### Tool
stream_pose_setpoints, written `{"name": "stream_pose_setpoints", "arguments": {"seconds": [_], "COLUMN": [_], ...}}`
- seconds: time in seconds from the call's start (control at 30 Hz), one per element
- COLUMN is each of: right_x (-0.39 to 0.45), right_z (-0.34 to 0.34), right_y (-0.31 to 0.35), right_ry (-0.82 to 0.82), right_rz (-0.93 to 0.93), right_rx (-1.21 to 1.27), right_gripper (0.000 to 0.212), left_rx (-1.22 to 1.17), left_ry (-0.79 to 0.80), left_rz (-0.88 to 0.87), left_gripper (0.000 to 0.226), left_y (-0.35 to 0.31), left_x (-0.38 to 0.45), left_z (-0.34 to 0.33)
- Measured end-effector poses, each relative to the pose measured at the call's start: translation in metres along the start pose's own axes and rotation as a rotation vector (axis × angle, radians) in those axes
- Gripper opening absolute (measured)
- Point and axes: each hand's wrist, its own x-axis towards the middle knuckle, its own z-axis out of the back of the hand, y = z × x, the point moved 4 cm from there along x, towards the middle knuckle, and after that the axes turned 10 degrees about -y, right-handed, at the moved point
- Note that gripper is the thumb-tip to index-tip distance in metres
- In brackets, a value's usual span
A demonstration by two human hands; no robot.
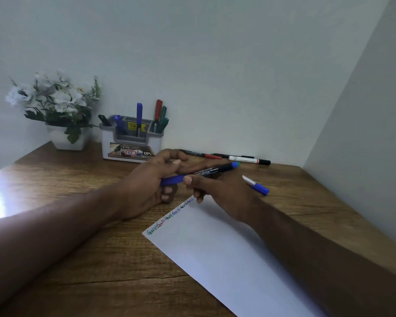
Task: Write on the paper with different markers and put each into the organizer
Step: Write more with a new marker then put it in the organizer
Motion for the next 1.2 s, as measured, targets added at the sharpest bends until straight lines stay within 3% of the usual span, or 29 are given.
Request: {"name": "stream_pose_setpoints", "arguments": {"seconds": [0.23, 0.4, 0.47, 0.53, 0.6, 0.67, 0.8, 0.93, 0.97, 1.1, 1.2], "right_x": [-0.008, -0.009, -0.003, 0.003, 0.014, 0.028, 0.057, 0.079, 0.083, 0.096, 0.103], "right_z": [-0.01, -0.008, -0.002, 0.004, 0.007, 0.008, -0.004, -0.036, -0.044, -0.068, -0.077], "right_y": [0.006, 0.016, 0.018, 0.022, 0.027, 0.032, 0.053, 0.066, 0.066, 0.056, 0.045], "right_ry": [-0.002, 0.124, 0.112, 0.17, 0.265, 0.286, -0.047, -0.226, -0.264, -0.452, -0.455], "right_rz": [0.134, 0.141, 0.229, 0.359, 0.469, 0.415, 0.337, 0.351, 0.356, 0.39, 0.365], "right_rx": [-0.133, -0.268, -0.299, -0.486, -0.739, -0.76, -0.356, -0.088, -0.06, -0.165, -0.308], "right_gripper": [0.012, 0.018, 0.02, 0.039, 0.074, 0.085, 0.052, 0.096, 0.097, 0.051, 0.035], "left_rx": [-0.098, -0.109, -0.027, 0.209, 0.323, 0.399, 0.436, 0.391, 0.363, 0.247, 0.221], "left_ry": [-0.016, -0.004, -0.115, -0.323, -0.437, -0.488, -0.54, -0.593, -0.611, -0.682, -0.708], "left_rz": [0.041, -0.03, -0.106, -0.19, -0.229, -0.25, -0.249, -0.254, -0.252, -0.229, -0.225], "left_gripper": [0.025, 0.028, 0.024, 0.017, 0.018, 0.02, 0.028, 0.04, 0.042, 0.04, 0.033], "left_y": [0.002, -0.007, -0.011, -0.014, -0.015, -0.016, -0.015, -0.012, -0.011, -0.008, -0.007], "left_x": [-0.003, 0.0, 0.009, 0.017, 0.023, 0.025, 0.03, 0.035, 0.036, 0.04, 0.041], "left_z": [0.001, 0.004, 0.02, 0.046, 0.067, 0.077, 0.081, 0.088, 0.09, 0.097, 0.099]}}
